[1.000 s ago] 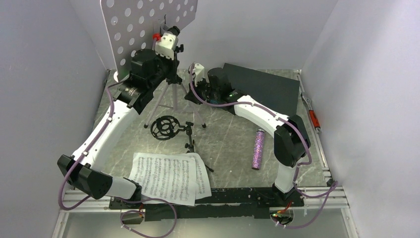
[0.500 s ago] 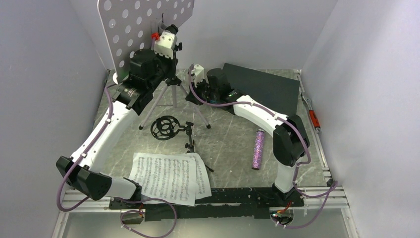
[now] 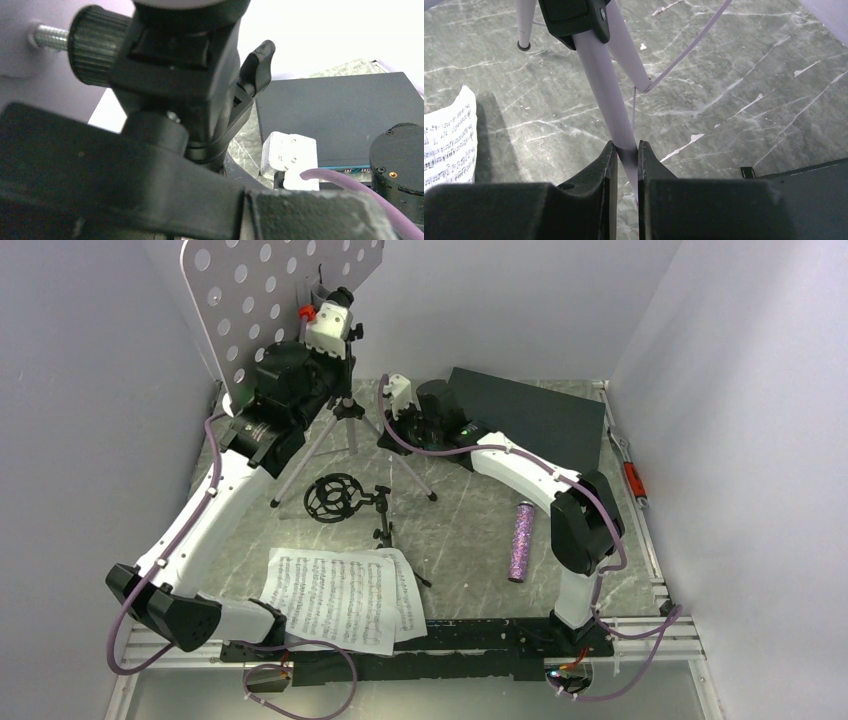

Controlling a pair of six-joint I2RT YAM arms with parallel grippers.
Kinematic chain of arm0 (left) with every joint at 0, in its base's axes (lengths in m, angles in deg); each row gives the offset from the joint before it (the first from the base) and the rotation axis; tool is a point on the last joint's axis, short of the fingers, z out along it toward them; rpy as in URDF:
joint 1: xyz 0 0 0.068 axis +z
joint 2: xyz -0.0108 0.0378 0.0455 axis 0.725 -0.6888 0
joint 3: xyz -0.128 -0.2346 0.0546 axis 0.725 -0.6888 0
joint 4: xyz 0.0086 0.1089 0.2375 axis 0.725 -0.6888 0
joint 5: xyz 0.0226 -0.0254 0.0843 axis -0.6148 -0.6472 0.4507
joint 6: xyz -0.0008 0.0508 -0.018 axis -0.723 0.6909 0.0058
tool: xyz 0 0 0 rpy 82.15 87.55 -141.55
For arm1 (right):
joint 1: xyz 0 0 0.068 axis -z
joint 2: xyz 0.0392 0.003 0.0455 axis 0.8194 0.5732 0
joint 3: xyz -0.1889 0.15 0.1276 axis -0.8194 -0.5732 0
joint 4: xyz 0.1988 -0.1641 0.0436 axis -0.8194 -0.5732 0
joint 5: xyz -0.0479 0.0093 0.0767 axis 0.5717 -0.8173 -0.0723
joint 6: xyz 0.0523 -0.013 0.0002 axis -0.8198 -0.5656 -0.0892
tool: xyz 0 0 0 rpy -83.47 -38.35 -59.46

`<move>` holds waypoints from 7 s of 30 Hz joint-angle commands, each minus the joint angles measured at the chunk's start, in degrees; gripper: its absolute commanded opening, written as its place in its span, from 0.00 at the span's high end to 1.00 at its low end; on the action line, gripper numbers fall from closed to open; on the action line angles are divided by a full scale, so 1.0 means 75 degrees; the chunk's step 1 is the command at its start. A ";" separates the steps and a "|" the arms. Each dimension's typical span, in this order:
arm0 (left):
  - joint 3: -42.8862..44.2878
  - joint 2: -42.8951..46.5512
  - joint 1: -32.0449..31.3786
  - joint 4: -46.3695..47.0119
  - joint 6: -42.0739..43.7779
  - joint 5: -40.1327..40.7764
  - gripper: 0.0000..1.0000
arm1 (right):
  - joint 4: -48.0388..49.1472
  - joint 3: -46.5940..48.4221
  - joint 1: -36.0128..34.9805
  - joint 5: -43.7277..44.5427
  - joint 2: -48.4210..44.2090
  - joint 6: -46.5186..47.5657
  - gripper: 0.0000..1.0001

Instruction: Set up the instrument practice props

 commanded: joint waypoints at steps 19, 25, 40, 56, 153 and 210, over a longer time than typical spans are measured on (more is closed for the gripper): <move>0.0934 0.1121 0.0036 0.2359 0.0594 0.1846 0.97 | -0.1297 0.0091 0.0402 0.0664 0.0706 -0.0329 1.00; 0.1031 0.0853 0.0039 0.1826 0.0415 0.2445 0.97 | -0.1330 0.0379 0.0405 0.0473 0.0775 -0.0438 1.00; 0.0630 0.0614 0.0061 0.1770 0.0882 0.3625 0.97 | -0.0315 0.0592 0.0355 -0.0658 0.0993 -0.1103 0.80; 0.0459 0.0371 0.0758 0.1368 0.0373 0.3837 0.97 | -0.0800 0.2698 0.0247 -0.0062 0.2452 -0.1357 0.73; -0.5672 0.2866 0.5065 0.3207 -0.3495 -0.4347 0.06 | 0.0205 0.3755 0.0375 -0.1113 0.4051 -0.1376 0.55; -0.2974 -0.1459 0.5245 0.6097 -0.3130 -0.7318 0.97 | 0.0982 0.2723 0.0353 -0.1759 0.3353 -0.1357 0.21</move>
